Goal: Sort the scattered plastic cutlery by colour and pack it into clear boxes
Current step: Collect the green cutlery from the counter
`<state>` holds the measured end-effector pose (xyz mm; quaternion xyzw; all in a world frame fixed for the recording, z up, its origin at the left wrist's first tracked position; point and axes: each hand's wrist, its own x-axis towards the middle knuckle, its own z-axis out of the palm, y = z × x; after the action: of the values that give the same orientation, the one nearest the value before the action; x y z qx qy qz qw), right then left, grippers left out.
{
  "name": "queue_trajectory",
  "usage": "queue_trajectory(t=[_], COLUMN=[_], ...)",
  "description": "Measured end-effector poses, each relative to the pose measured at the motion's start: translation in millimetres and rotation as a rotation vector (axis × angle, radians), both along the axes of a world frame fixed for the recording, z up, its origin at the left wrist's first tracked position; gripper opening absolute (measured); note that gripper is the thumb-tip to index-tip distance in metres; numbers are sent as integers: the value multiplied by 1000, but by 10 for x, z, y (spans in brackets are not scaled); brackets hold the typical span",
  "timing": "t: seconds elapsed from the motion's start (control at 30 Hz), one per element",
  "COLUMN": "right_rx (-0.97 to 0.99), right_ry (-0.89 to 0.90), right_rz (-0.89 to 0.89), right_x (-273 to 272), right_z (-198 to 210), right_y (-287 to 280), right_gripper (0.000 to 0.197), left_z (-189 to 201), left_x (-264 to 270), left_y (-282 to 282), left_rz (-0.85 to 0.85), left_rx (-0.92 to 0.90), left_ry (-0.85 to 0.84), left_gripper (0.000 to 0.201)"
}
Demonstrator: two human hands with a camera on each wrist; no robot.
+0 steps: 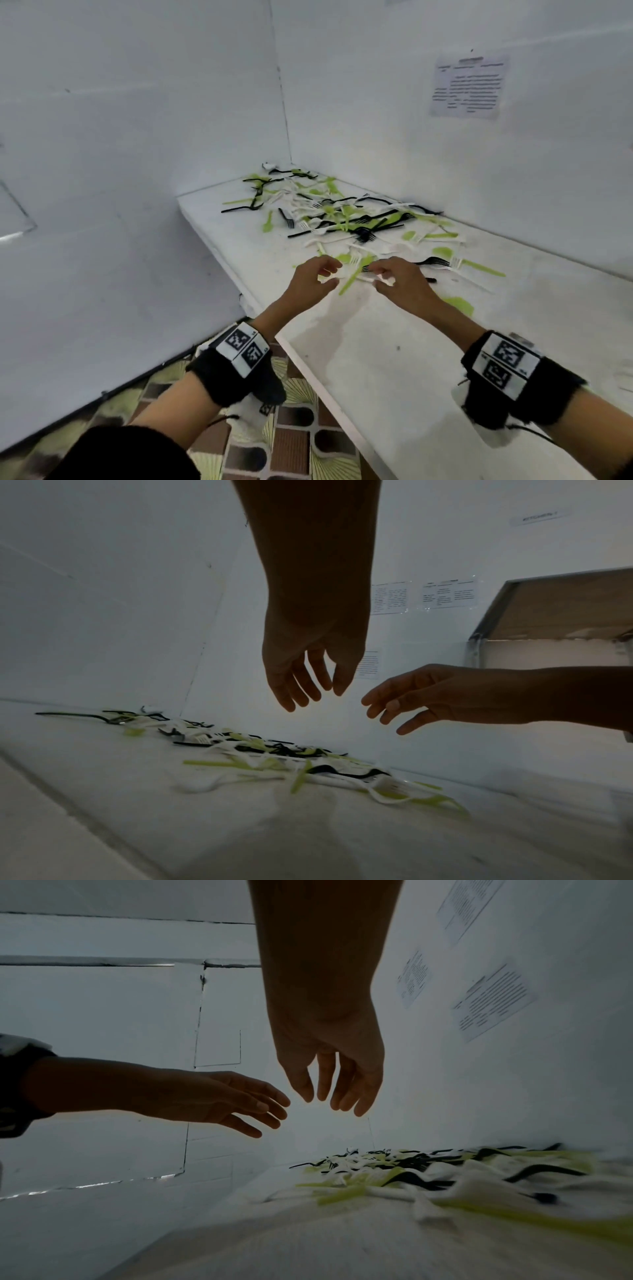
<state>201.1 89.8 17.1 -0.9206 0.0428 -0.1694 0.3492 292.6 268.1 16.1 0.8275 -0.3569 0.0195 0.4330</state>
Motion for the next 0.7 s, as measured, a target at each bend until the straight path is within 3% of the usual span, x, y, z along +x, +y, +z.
queue_trajectory(t=[0.4,0.7], right_rx=[19,-12], right_ry=[-32,-20], right_rz=[-10,-23], right_x=[1395,2236], right_z=[2,-149], right_y=[504,382], right_gripper=[29,29], left_z=[-56,-177], left_x=[1265,2191], left_y=[514,373], left_rz=[10,-78], left_rx=[0,-21], left_ry=[7,39], left_gripper=[24,23])
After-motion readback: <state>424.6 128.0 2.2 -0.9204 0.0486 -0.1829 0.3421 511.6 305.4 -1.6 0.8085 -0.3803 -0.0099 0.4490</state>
